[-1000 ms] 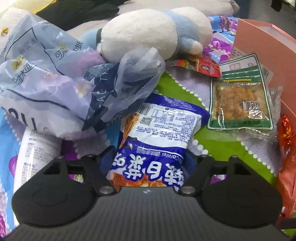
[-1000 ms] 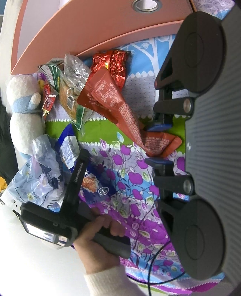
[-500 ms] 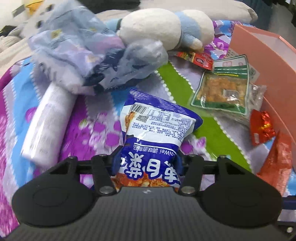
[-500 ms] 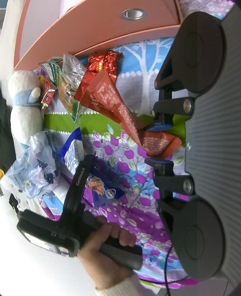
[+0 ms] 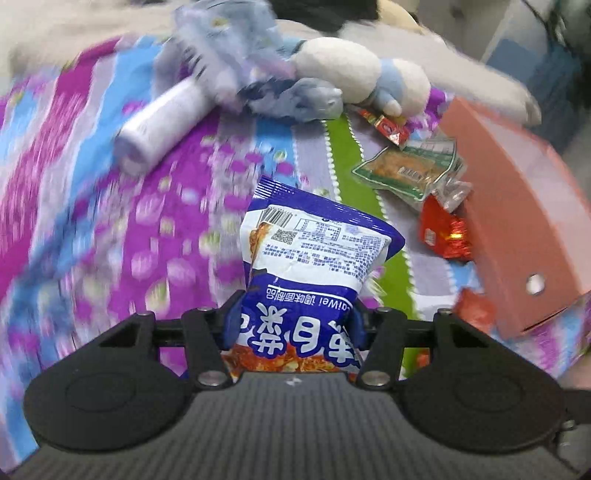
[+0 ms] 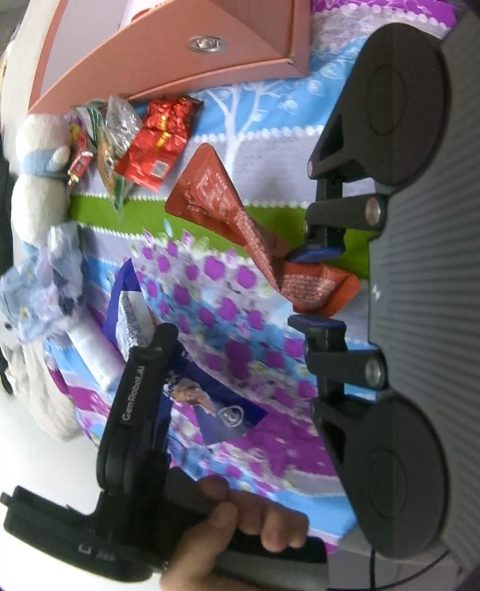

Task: Organize snacks
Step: 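Lift both held packets up from the pile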

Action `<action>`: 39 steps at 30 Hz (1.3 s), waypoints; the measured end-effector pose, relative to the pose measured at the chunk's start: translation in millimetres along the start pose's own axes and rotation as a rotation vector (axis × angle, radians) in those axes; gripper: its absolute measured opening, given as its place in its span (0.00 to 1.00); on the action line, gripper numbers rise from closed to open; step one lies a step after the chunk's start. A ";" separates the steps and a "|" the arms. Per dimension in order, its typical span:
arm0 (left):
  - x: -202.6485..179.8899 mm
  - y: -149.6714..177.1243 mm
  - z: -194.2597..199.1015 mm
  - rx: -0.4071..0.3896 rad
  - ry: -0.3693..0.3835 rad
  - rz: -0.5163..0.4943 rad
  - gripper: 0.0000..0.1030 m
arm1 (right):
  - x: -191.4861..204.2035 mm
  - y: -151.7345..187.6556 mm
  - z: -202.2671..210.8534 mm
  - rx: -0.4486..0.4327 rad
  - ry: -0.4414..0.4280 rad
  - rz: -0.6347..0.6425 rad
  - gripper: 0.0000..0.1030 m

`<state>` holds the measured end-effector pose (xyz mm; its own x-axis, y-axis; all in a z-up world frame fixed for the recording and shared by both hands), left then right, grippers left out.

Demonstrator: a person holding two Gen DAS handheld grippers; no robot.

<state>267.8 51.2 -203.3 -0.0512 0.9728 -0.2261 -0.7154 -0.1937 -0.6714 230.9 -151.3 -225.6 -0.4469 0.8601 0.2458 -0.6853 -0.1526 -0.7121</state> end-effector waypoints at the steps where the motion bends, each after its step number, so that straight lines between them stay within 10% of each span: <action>1: 2.8 6.7 4.8 -0.002 -0.005 0.043 0.59 | 1.1 3.4 1.8 0.002 0.001 0.011 0.32; 10: -1.9 52.1 14.6 0.022 -0.010 0.080 0.59 | -2.3 14.2 11.3 0.000 0.044 0.032 0.41; 14: 0.2 53.7 11.5 0.026 -0.007 0.097 0.59 | -8.8 12.7 18.4 -0.042 0.132 0.015 0.68; 34: 1.1 54.9 13.1 0.011 -0.056 0.099 0.59 | -9.9 28.8 -10.1 -0.072 0.251 0.029 0.55; 39: -4.5 55.5 15.1 0.008 -0.052 0.095 0.59 | -10.3 24.7 -10.9 -0.073 0.219 0.058 0.34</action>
<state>217.8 37.9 -228.9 -0.1552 0.9554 -0.2512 -0.7114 -0.2845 -0.6426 224.8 -158.7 -252.9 -0.3433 0.9372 0.0607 -0.6155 -0.1757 -0.7683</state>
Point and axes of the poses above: each gripper's, at about its wrist camera, not at the fingertips, and z roughly against the way its jaws point, x to its left, y to its underside, the point moved 2 cm from there along -z, roughly the way its jaws point, and after that the axes turned 11 degrees about -x, right-handed, at the moved point
